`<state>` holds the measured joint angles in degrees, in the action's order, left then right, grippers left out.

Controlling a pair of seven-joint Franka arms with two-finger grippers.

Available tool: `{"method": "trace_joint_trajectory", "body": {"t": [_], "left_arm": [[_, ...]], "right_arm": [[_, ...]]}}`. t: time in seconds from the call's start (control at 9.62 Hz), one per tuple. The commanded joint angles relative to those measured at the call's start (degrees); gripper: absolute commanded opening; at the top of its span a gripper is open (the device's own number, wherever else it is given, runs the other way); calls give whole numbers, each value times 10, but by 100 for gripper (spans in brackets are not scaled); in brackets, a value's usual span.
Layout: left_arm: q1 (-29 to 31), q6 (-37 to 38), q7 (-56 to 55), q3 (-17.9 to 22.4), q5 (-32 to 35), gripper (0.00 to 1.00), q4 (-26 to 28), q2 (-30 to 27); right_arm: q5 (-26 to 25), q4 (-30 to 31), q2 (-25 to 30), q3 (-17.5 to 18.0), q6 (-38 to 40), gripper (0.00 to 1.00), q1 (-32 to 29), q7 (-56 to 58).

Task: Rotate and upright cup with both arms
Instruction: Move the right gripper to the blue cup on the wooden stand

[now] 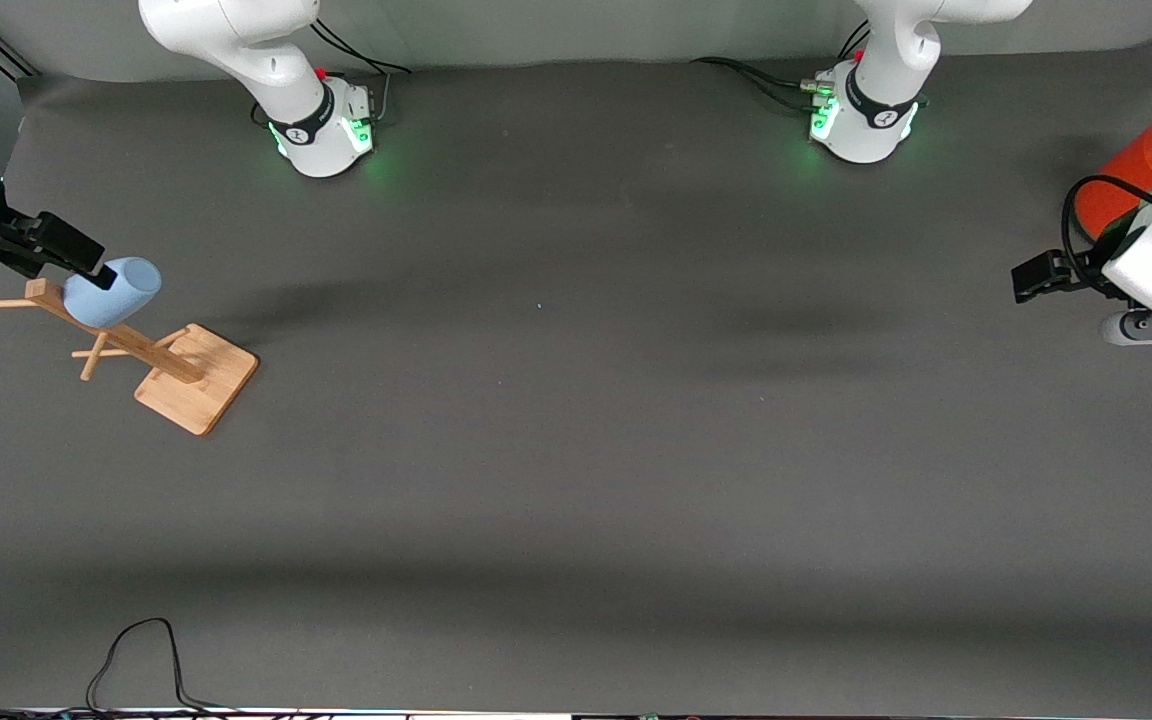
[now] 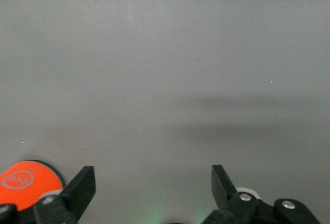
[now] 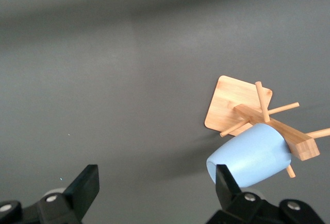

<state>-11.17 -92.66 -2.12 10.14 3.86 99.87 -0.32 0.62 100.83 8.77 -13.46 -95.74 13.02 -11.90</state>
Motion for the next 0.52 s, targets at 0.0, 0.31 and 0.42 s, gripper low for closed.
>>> {"method": "trace_joint_trajectory", "body": {"t": [0.0,0.31,0.42], "left_arm": [[1,15,-2,-3,-4,100,-15,5],[1,20,-2,-3,-4,100,-15,5],[1,20,-2,-3,-4,100,-15,5]], "right_arm": [[0,-17,-7,-3,42,100,0,41],[59,-19,-14,-57,64,100,-12,-40],[82,-19,-22,-76,84,100,-12,-161]]}}
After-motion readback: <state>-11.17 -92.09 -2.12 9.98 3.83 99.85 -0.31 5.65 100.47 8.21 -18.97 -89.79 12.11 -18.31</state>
